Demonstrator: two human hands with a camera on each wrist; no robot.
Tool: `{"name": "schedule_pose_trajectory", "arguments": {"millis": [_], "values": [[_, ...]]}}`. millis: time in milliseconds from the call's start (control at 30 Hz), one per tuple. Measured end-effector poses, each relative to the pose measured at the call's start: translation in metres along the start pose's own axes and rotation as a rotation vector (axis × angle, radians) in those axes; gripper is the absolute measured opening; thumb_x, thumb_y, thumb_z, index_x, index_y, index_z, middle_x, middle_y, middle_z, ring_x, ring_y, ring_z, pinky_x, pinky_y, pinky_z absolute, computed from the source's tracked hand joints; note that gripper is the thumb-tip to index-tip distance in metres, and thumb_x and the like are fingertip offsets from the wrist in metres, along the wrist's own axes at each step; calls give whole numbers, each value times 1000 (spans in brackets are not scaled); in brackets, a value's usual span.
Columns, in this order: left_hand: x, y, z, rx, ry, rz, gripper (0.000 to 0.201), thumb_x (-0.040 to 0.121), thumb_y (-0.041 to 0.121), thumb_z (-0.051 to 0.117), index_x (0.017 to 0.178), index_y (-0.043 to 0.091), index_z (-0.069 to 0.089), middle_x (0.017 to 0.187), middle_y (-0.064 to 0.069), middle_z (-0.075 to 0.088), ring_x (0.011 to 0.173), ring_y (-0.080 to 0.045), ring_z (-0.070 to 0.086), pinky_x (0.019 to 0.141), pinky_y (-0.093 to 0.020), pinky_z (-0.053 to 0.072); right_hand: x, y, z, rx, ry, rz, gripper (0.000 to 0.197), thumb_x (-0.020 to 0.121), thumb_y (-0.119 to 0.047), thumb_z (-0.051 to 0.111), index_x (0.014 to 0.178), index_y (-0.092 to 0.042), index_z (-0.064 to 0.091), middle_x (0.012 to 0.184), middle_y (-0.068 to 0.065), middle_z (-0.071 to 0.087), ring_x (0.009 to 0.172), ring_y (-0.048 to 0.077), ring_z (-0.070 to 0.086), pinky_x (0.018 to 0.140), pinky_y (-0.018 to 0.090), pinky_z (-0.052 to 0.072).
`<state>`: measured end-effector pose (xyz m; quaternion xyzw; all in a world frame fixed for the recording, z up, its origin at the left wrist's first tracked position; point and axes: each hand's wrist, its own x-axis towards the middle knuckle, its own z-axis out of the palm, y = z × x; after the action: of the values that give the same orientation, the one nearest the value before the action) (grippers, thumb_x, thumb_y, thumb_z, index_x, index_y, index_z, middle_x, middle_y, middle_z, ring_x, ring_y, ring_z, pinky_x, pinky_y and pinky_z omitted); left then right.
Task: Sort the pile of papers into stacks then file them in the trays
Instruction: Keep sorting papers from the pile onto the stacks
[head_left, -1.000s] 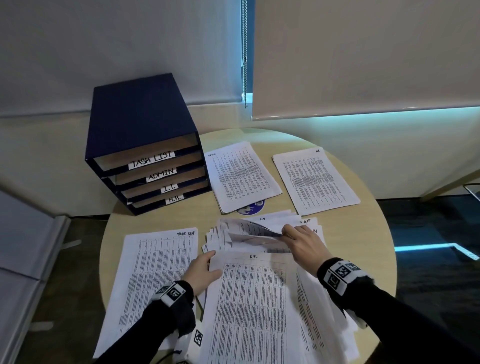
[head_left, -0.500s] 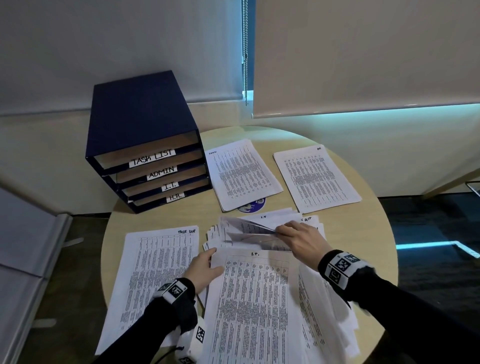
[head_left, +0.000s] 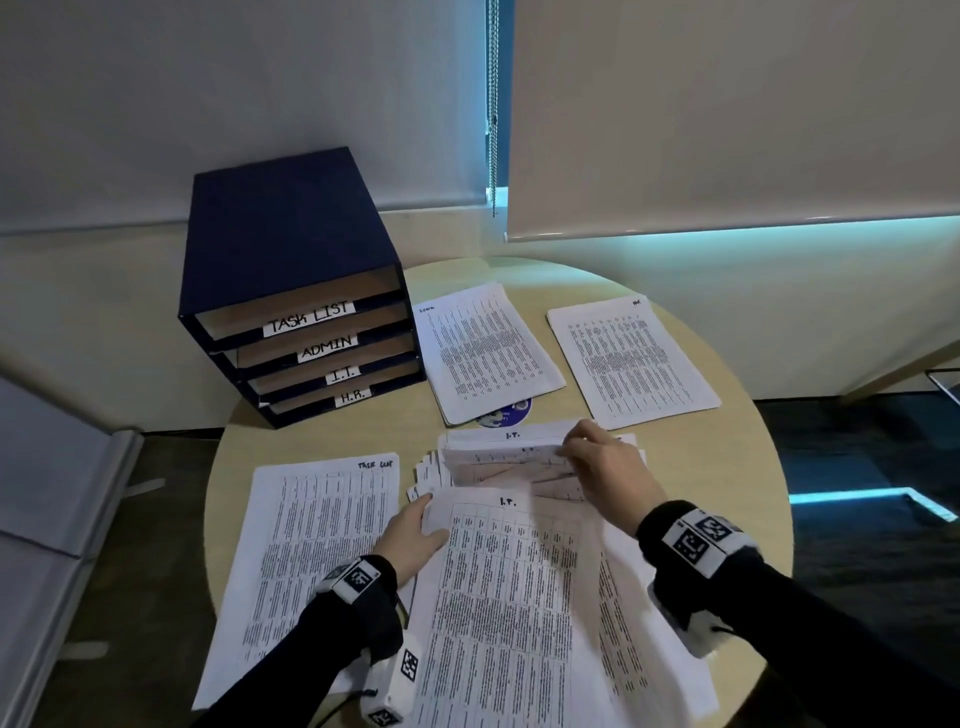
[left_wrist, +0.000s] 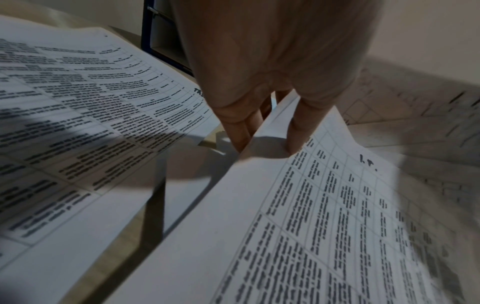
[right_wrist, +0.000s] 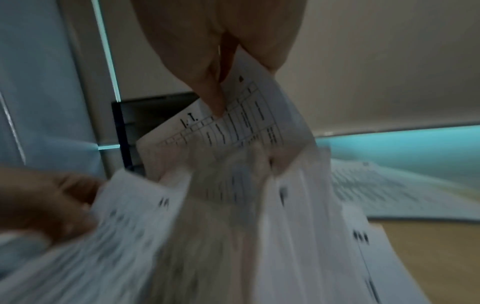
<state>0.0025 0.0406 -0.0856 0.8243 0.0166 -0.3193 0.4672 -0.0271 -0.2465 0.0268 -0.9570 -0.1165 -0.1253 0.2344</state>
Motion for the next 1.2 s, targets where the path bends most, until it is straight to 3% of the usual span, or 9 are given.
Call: {"name": "schedule_pose_trajectory", "arguments": {"millis": [133,267,367,467,567,667,833,1033,1200], "values": [[-11,15,1,-7,34,40,60,91,15,62,143,26,32,135,0,53,119,-20,55,105,-41,44,26,-14,-42,135,159,83,7,82,5,66,85,1,71,89,8,63,69,15,55,70,-2,38],[-14,18,3,3,182,105,71,87,3,62,140,28,23,129,-2,48,107,-18,52,82,-23,47,50,-23,-95,213,479,64,12,76,4,60,84,-1,67,89,8,61,79,13,54,73,13,39],[-19,22,5,50,237,140,69,88,3,61,139,32,23,129,-2,45,109,-21,50,87,-27,39,63,-10,-132,358,701,201,14,79,-7,59,89,-4,67,90,6,61,82,13,55,78,20,43],[-19,17,2,99,233,164,41,89,1,56,104,37,44,126,3,51,99,-17,50,82,-28,39,67,13,-149,712,768,353,10,78,-9,61,84,-17,64,79,-6,67,75,5,59,74,20,48],[-22,16,-3,-32,182,64,23,89,3,59,85,26,62,115,2,65,111,-20,57,99,-37,43,56,41,-129,871,595,515,21,82,3,60,78,-17,60,62,-16,66,64,0,57,67,16,46],[-28,25,-8,-318,131,-31,21,96,8,50,92,14,70,111,-10,67,117,-31,56,105,-44,40,24,66,-87,779,216,645,15,81,0,66,75,-14,63,64,-5,62,65,12,54,66,24,43],[-36,32,-18,-443,-63,-145,54,101,47,36,96,12,77,120,-20,63,114,-34,58,99,-43,45,-21,61,-16,682,-301,641,17,86,2,63,70,-4,62,57,9,62,53,21,58,56,27,48],[-36,39,-7,-238,-72,-123,55,94,51,51,116,2,66,82,-2,72,74,-22,67,76,-32,54,-8,33,36,634,-426,598,18,84,4,63,73,-11,63,56,-2,62,49,5,57,61,26,48],[-29,21,-11,-162,83,-22,19,95,26,59,103,14,72,106,-8,72,102,-25,67,96,-46,50,-6,21,41,484,-405,551,15,83,-14,70,75,-23,61,91,2,54,83,17,54,77,27,40]]}}
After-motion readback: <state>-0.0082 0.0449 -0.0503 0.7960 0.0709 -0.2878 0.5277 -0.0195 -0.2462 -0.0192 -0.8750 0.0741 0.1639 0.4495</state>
